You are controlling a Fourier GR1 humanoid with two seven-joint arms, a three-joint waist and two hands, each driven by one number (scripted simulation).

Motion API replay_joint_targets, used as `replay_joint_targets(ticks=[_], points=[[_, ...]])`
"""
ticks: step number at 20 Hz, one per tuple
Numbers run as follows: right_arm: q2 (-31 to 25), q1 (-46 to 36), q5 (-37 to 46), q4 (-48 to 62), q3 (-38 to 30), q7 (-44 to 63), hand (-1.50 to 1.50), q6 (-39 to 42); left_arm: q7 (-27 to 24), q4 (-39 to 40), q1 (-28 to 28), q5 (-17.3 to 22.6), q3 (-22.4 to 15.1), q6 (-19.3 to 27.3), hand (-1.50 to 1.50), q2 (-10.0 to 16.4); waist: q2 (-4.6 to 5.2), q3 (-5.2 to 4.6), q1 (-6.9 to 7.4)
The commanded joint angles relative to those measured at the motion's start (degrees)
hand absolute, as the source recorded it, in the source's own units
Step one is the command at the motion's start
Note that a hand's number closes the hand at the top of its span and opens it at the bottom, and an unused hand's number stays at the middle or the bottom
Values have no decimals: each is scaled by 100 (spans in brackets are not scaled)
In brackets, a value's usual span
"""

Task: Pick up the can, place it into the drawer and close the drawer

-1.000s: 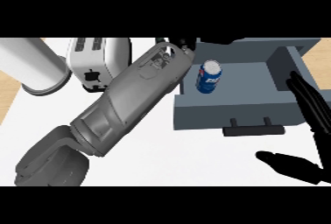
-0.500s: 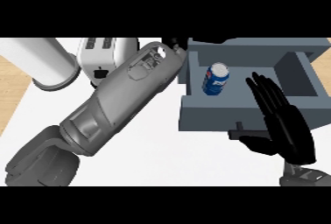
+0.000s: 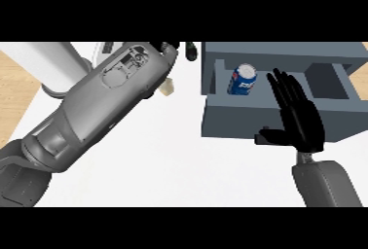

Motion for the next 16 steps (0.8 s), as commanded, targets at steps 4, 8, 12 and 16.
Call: replay_joint_targets(ticks=[4, 8, 12, 16], points=[[169, -612, 229, 1595, -245, -166, -150, -670, 542, -797, 285, -148, -7, -171, -150, 689, 84, 88, 62], [197, -1337, 624, 2253, -372, 168, -150, -783, 689, -1049, 565, -274, -108, 94, -150, 629, 102, 88, 87], [85, -1709, 622, 3165, -720, -127, -150, -1515, 979, -1541, 594, -280, -89, -105, -150, 1029, 127, 96, 192], [209, -2221, 675, 3878, -938, -88, -150, -2027, 1152, -1888, 852, -308, -144, -85, -150, 1120, 151, 99, 276]])
